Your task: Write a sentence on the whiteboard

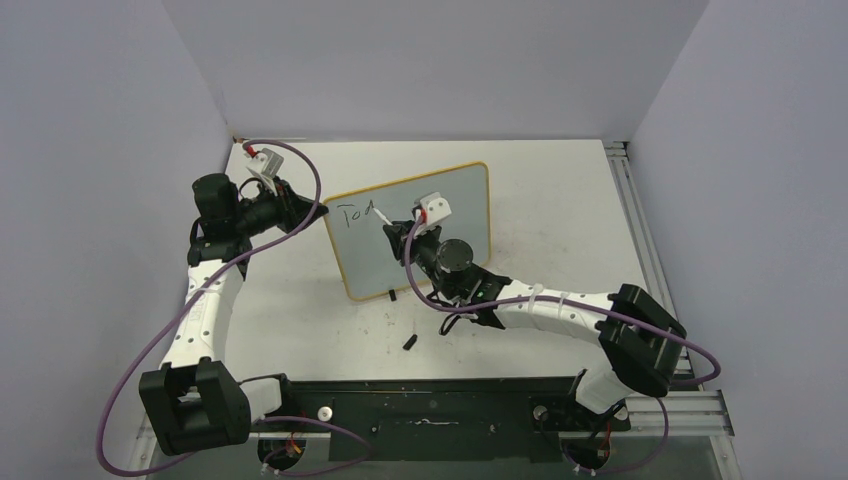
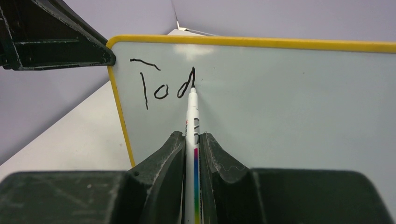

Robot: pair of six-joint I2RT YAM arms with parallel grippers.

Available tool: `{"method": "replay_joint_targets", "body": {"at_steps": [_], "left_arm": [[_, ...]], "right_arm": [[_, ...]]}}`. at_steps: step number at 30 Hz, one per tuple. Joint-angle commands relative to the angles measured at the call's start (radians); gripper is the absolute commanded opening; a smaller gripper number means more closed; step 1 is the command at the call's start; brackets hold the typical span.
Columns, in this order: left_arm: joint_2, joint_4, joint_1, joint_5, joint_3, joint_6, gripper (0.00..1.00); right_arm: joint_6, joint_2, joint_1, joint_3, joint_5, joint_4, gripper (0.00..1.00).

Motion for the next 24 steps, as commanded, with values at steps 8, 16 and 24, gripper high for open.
{"method": "replay_joint_targets", "body": {"at_steps": [8,16,24], "left_arm": [[-0.012,0.012,0.013,0.011,0.008,0.003,0.0],[-0.012,0.012,0.015,0.01,0.007,0.002,0.0],[-0.013,0.012,0.014,0.009,0.006,0.002,0.0]], "right_arm": [[0.029,-0.027,0.009,-0.037,0.021,-0.001,0.05],[0.019,-0.076,0.013,-0.049,0.026,-0.014,0.05],[0.004,-0.119,0.02,-0.048,0.013,0.004,0.05]]}}
